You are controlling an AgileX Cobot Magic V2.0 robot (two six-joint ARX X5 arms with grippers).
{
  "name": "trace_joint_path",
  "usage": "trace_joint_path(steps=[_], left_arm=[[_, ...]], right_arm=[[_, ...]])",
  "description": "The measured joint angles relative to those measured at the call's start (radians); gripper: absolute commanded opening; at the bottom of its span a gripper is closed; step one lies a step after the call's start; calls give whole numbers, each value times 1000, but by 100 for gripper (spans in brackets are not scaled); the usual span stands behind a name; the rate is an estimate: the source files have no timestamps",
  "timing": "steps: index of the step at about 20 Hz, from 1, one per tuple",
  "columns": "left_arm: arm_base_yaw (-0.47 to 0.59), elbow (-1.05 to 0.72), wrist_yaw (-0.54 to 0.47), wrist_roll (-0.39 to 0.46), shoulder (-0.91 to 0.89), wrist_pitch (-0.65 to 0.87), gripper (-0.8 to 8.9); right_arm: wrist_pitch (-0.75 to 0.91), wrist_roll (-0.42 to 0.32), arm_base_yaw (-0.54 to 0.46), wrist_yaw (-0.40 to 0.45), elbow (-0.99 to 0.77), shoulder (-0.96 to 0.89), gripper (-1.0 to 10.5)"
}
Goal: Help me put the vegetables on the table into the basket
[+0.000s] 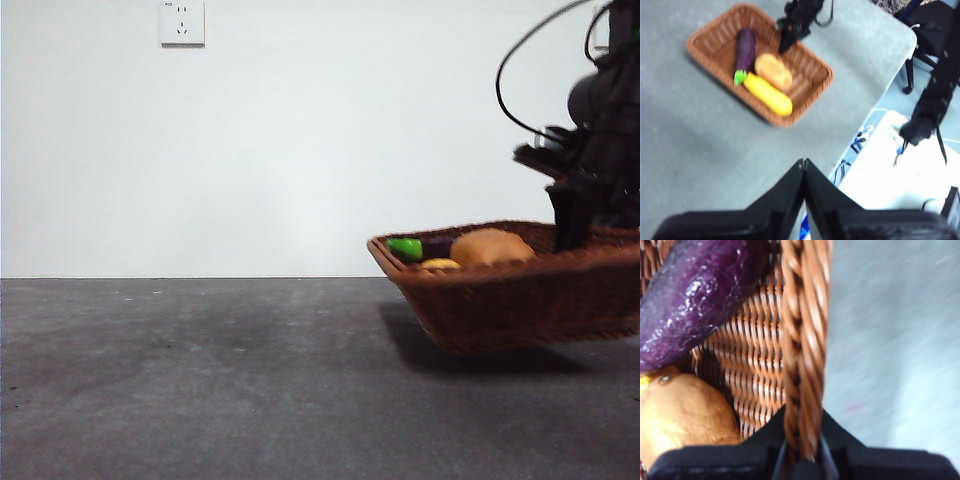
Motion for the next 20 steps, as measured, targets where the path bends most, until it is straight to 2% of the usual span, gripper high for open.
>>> trace_joint_path(steps=[3, 5, 11, 12, 13, 14, 17, 19, 20], left_arm=[[0, -157, -16, 0, -98, -1, -9], [0, -230, -78, 0, -134, -2, -9], [0, -243, -89, -12, -149, -2, -9], [0, -243, -89, -12, -149, -2, -9], [0, -243, -89, -12, -149, -2, -9], [0, -243, -89, -12, -148, -2, -9], [0, -243, -120, -11, -148, -2, -9], [0, -243, -206, 8, -148, -2, -9], [0, -243, -267, 22, -148, -2, -9]], right_arm=[[4, -51, -47, -23, 56, 80, -11], [14, -61, -60, -32, 113, 119, -11], [14, -68, -60, -48, 222, 233, 14], [14, -66, -60, -43, 222, 235, 188], [22, -68, -60, -19, 222, 235, 463], [40, -68, -60, 2, 223, 235, 669], [-53, -68, -60, 61, 291, 236, 660], [-171, -68, -60, 134, 382, 201, 653], [-227, -63, -60, 185, 417, 140, 594]])
